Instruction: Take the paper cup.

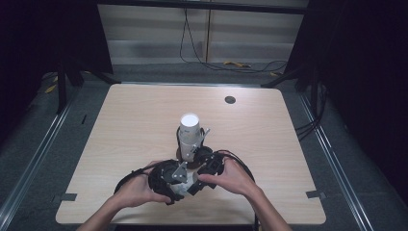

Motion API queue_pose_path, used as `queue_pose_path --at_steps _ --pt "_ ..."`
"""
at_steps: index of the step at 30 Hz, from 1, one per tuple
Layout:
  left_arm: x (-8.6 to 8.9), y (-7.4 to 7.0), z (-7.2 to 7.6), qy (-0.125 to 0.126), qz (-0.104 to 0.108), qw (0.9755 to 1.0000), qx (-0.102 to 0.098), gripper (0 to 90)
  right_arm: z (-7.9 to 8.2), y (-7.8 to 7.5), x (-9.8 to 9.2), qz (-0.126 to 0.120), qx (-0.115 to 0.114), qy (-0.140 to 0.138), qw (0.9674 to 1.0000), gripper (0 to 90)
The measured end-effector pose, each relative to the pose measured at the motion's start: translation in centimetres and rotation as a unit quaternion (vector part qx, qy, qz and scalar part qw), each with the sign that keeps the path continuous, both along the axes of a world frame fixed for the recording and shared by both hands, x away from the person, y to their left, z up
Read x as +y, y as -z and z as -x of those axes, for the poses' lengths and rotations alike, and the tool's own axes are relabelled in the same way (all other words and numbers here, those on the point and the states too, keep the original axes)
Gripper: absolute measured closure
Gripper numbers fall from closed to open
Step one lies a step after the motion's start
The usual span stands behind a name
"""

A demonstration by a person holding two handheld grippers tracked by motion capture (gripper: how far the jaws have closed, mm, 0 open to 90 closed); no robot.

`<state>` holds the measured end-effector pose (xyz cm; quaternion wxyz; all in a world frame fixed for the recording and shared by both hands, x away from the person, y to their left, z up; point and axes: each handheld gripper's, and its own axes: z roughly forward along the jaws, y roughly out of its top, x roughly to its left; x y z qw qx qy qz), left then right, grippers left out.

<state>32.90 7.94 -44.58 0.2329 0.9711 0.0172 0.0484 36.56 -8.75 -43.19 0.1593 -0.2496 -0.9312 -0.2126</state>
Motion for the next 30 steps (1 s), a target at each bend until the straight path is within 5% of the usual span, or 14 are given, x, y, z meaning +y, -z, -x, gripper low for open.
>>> queue_pose_path --at_steps 10,30 --pt "0.03 -0.11 0.24 0.005 0.003 0.9999 -0.009 28.8 -0.15 0.45 -0.02 -0.020 0.022 0.001 0.9996 24.2" --pt "0.49 -0.02 -0.06 0.002 0.037 0.9992 -0.016 25.5 0.14 -0.17 -0.69 -0.033 -0.001 -0.002 0.9995 34.6"
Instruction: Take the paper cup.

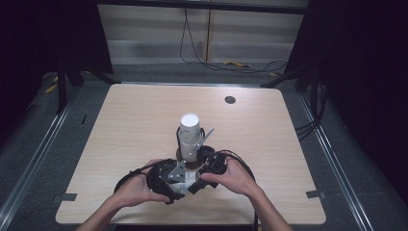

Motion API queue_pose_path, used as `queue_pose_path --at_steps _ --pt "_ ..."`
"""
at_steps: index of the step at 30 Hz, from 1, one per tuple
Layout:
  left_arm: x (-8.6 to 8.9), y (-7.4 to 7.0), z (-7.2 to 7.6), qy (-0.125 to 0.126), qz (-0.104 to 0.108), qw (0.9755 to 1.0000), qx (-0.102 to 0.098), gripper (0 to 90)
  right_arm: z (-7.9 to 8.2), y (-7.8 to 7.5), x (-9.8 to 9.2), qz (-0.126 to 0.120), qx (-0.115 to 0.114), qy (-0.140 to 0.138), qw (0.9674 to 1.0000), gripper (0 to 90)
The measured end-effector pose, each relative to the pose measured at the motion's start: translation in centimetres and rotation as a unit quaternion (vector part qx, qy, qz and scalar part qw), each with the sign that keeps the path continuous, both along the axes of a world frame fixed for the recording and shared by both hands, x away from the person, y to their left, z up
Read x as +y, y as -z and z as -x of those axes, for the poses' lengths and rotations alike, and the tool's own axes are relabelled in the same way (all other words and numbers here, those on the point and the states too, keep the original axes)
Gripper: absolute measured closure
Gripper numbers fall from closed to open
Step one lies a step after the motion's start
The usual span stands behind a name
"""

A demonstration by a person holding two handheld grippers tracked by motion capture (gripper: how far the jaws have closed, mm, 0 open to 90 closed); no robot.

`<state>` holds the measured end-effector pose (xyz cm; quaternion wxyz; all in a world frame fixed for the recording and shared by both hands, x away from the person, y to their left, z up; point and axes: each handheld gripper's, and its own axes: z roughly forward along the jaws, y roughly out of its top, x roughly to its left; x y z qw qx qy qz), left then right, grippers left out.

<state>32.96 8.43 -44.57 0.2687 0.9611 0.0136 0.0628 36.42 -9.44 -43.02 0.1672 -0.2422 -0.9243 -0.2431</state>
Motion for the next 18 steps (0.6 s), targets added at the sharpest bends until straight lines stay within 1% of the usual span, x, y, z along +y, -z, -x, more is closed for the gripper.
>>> queue_pose_path --at_steps 1,3,4,5,6,7,8,12,14,15,16,18 --pt "0.0 0.0 -0.1 0.000 0.001 1.0000 -0.001 25.0 0.0 0.0 0.0 -0.001 -0.001 0.000 1.0000 34.8" --pt "0.1 -0.1 -0.2 -0.003 0.007 1.0000 0.004 24.2 0.1 -0.1 -0.1 -0.002 -0.005 0.002 1.0000 35.1" --pt "0.1 -0.1 -0.2 -0.006 0.012 0.9999 0.006 23.7 0.2 -0.2 -0.1 0.001 -0.003 0.004 1.0000 35.3" --pt "0.1 -0.1 -0.3 -0.005 0.011 0.9999 0.004 23.0 0.2 -0.2 -0.1 0.002 -0.004 0.005 1.0000 35.4" --pt "0.1 -0.1 -0.3 -0.013 0.016 0.9998 0.006 21.7 0.2 -0.2 -0.2 0.001 -0.006 0.005 1.0000 35.5" --pt "0.2 -0.2 -0.4 -0.011 0.015 0.9998 0.005 20.2 0.2 -0.3 -0.2 -0.001 -0.007 0.004 1.0000 35.6" --pt "0.2 -0.1 -0.4 -0.017 0.022 0.9996 0.008 19.4 0.2 -0.3 -0.3 -0.001 -0.006 0.008 0.9999 35.7" --pt "0.6 -0.3 -0.7 -0.025 0.039 0.9988 0.014 16.4 0.3 -0.5 -0.6 -0.003 -0.012 0.009 0.9999 35.8" --pt "0.8 -0.5 -0.9 -0.027 0.043 0.9985 0.022 15.9 0.3 -0.6 -0.7 -0.006 -0.017 0.010 0.9998 35.9" --pt "0.8 -0.5 -0.9 -0.028 0.051 0.9980 0.024 15.9 0.4 -0.7 -0.7 -0.003 -0.022 0.010 0.9997 35.9" --pt "0.9 -0.6 -1.0 -0.031 0.053 0.9978 0.026 15.9 0.4 -0.8 -0.7 -0.002 -0.022 0.014 0.9997 35.9" --pt "1.1 -0.7 -1.0 -0.038 0.070 0.9965 0.025 15.8 0.6 -0.9 -0.7 -0.002 -0.026 0.019 0.9995 35.8"
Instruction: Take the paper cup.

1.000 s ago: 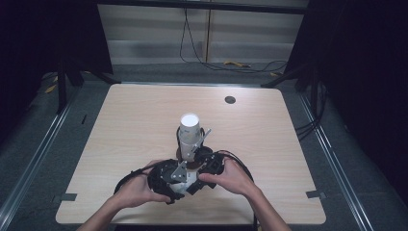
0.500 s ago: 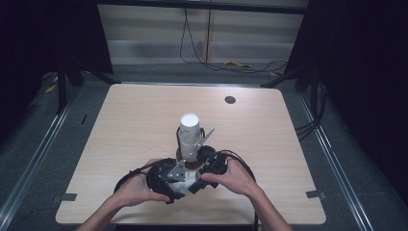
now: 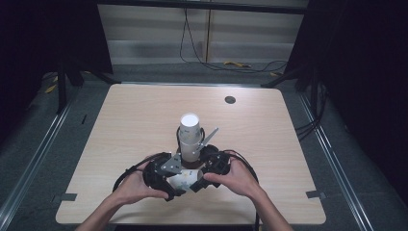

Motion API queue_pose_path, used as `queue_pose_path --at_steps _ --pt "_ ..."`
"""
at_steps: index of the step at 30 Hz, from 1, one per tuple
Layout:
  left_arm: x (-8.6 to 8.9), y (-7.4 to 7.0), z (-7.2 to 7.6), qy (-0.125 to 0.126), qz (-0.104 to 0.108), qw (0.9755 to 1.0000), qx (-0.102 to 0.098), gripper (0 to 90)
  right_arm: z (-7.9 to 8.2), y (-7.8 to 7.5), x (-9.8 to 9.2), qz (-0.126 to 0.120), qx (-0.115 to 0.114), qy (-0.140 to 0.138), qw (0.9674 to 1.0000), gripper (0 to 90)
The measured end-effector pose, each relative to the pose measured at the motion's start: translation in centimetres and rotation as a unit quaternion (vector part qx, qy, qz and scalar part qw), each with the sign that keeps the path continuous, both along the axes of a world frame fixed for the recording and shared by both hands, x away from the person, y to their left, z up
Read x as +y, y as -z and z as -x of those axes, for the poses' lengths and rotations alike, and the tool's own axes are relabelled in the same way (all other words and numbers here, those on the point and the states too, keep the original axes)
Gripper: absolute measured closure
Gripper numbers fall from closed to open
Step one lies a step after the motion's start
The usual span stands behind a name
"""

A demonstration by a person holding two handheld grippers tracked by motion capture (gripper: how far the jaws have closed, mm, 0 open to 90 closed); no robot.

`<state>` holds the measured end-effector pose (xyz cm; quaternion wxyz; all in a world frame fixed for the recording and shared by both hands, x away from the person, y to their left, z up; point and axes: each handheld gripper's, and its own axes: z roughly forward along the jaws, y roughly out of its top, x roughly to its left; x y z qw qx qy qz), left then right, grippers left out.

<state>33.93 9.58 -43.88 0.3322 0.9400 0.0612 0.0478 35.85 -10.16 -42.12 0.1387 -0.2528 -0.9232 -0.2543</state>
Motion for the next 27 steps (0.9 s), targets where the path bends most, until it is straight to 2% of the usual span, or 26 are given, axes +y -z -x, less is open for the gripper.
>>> queue_pose_path --at_steps 1,7,10,12,16,20,22,27 --pt "0.1 -0.1 -0.1 0.005 -0.001 1.0000 0.002 15.7 0.1 0.0 0.0 0.001 -0.006 0.000 1.0000 35.8" --pt "0.8 -0.3 -0.4 -0.016 0.033 0.9993 0.011 15.8 0.1 0.0 -0.5 -0.003 -0.013 0.010 0.9999 35.8" --pt "1.3 -0.4 -0.5 -0.021 0.047 0.9986 0.009 15.9 0.4 0.0 -0.7 -0.004 -0.015 0.019 0.9997 35.8" --pt "1.6 -0.5 -0.5 -0.028 0.057 0.9979 0.010 15.7 0.5 0.0 -0.8 -0.005 -0.019 0.021 0.9996 35.8" --pt "2.1 -0.8 -0.8 -0.047 0.092 0.9945 0.018 15.8 0.7 -0.2 -1.0 -0.011 -0.028 0.026 0.9992 35.8" --pt "2.6 -1.0 -0.9 -0.063 0.104 0.9925 0.011 15.9 0.8 0.0 -1.2 -0.013 -0.022 0.034 0.9991 35.8" --pt "2.7 -1.1 -1.1 -0.069 0.102 0.9923 0.012 15.9 0.9 0.2 -1.4 -0.014 -0.020 0.039 0.9989 35.8" --pt "3.0 -1.1 -1.2 -0.083 0.115 0.9896 0.020 15.9 0.7 0.6 -1.8 -0.013 -0.020 0.052 0.9984 35.8"
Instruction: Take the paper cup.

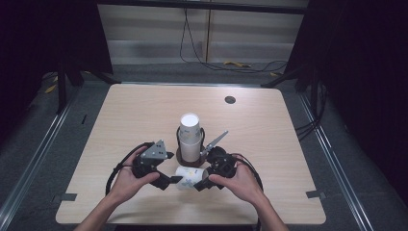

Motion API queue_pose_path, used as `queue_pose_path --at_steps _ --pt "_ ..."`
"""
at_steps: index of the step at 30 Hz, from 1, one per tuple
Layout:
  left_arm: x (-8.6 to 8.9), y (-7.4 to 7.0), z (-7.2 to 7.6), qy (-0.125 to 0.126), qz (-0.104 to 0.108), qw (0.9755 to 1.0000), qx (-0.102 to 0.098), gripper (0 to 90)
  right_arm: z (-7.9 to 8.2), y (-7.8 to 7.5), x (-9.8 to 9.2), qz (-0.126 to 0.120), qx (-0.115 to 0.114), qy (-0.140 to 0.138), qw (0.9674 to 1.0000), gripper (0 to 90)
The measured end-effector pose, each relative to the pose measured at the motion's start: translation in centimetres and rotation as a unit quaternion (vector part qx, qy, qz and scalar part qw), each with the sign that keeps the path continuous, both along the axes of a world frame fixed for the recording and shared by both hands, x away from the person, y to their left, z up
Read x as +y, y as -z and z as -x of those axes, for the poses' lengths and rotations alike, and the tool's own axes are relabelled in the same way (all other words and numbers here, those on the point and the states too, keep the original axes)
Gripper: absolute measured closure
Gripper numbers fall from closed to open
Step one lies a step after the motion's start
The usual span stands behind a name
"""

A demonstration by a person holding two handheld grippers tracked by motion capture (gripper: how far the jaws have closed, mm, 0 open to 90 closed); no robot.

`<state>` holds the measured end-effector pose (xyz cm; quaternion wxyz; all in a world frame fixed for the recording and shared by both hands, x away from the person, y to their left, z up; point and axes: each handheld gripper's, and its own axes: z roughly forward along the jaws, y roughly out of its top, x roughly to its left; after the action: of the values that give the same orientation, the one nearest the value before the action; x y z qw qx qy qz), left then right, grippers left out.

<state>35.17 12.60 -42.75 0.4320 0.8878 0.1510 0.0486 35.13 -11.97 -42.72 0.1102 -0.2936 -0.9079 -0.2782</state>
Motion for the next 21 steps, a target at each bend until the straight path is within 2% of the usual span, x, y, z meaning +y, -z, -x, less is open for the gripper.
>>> queue_pose_path --at_steps 2,10,14,16,21 --pt "0.3 -0.1 -0.2 0.000 0.004 1.0000 0.002 15.9 0.0 -0.1 -0.2 -0.003 0.000 0.008 1.0000 35.8" --pt "1.4 -0.4 -0.5 -0.014 0.042 0.9987 0.023 15.9 0.0 0.1 -1.2 -0.015 -0.011 0.026 0.9995 35.7" --pt "1.6 -0.5 -0.5 -0.020 0.050 0.9984 0.017 15.9 0.1 -0.1 -1.4 -0.033 -0.023 0.025 0.9989 35.7" --pt "1.8 -0.5 -0.4 -0.024 0.060 0.9979 0.006 15.9 0.2 -0.3 -1.5 -0.037 -0.025 0.027 0.9986 35.7" --pt "2.2 -0.4 -0.4 -0.027 0.070 0.9972 0.008 15.9 0.3 -0.4 -1.9 -0.050 -0.036 0.030 0.9976 35.7"
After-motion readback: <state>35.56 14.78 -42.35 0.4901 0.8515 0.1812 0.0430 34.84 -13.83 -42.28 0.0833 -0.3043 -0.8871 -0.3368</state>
